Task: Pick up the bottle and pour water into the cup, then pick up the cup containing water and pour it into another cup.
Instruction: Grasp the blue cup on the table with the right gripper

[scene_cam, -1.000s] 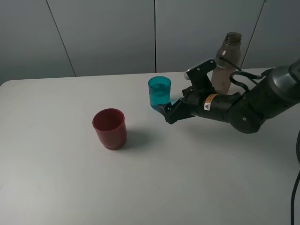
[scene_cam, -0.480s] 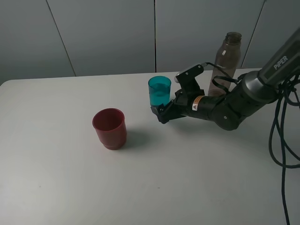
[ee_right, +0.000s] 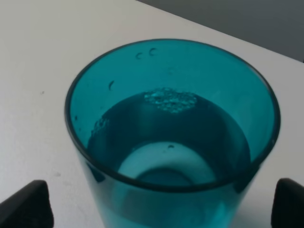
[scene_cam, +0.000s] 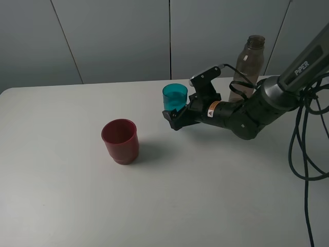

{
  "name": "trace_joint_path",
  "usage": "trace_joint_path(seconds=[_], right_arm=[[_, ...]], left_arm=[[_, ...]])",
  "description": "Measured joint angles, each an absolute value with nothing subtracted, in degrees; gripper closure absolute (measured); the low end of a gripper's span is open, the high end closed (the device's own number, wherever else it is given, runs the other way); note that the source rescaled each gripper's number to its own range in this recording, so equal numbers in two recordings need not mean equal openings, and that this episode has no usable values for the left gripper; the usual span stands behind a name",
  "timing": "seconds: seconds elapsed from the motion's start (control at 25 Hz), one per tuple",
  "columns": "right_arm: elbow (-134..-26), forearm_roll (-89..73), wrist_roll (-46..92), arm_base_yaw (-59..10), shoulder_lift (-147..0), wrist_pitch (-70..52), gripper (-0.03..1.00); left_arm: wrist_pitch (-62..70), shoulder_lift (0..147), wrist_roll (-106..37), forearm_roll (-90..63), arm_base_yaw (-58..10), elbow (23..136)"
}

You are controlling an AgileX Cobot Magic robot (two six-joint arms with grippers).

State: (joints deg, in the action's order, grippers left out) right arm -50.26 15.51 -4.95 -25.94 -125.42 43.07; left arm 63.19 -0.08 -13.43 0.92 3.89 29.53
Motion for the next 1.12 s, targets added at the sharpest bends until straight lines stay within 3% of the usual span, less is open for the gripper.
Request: trace_joint_path(seconds=[1.12], right_arm=[[-56.0,14.4,-3.2,-25.9,-134.0,51.6,-0.03]], left_arm=[[63.2,-0.1,-13.4,0.9,3.9,29.5]])
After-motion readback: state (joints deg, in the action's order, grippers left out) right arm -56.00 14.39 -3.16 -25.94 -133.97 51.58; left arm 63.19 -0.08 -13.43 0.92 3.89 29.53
